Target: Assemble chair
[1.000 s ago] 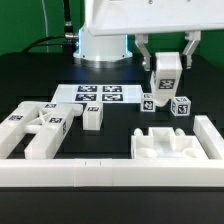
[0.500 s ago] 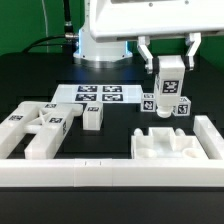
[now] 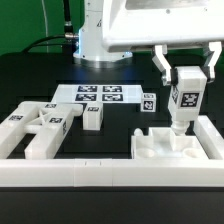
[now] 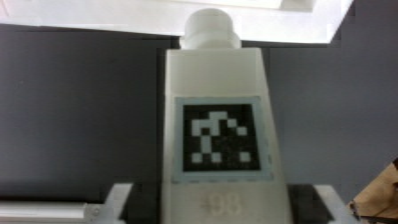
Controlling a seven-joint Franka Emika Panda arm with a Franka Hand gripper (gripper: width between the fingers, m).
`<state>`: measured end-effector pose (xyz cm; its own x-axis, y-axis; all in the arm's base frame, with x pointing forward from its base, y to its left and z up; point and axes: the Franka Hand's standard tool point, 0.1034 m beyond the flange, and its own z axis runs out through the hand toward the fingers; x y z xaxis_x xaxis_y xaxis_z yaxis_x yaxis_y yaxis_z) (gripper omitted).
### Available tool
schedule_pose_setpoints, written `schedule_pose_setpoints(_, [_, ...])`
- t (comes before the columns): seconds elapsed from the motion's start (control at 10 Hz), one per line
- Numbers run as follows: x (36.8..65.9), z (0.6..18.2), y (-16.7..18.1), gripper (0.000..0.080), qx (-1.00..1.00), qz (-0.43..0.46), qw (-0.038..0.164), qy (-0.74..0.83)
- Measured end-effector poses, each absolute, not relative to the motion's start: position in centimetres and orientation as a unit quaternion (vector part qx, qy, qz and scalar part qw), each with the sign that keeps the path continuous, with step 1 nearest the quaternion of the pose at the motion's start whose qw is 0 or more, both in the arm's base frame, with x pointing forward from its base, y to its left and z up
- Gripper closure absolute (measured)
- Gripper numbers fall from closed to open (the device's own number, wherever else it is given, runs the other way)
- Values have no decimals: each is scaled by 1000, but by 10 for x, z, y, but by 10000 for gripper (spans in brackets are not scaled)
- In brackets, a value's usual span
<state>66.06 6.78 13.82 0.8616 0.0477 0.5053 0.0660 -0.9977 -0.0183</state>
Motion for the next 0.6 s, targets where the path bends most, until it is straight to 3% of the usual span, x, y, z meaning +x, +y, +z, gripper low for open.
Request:
schedule_pose_setpoints(0.3, [661, 135, 71, 509, -955, -296, 18, -30])
schedule_pose_setpoints(0.6, [653, 120, 98, 509, -955, -293, 26, -33])
